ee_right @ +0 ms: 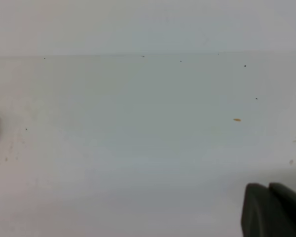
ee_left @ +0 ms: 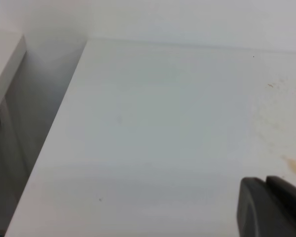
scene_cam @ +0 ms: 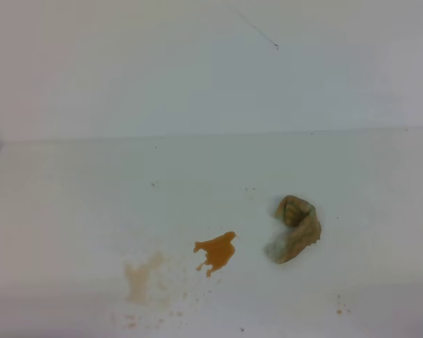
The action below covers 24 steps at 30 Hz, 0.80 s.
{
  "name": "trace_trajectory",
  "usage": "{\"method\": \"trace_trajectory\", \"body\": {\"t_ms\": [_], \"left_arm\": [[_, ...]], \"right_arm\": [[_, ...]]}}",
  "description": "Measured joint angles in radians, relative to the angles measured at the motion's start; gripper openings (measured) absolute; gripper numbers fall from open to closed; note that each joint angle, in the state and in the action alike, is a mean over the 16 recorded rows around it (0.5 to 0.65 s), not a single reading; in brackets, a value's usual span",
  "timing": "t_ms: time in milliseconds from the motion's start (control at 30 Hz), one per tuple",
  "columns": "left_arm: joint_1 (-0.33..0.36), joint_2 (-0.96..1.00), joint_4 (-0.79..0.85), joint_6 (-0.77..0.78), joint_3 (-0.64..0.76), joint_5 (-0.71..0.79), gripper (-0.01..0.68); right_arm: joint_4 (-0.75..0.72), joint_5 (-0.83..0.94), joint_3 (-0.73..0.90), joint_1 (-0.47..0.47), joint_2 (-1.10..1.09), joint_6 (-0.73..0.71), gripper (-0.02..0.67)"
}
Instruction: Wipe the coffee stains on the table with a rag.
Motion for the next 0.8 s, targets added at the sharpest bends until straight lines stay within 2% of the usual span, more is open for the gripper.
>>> {"method": "trace_trajectory", "body": {"t_ms": [800], "left_arm": [[0.0,0.0,0.0,0.0,0.0,0.0,0.001]], "right_arm": [[0.0,0.0,0.0,0.0,0.0,0.0,-0.003]]}}
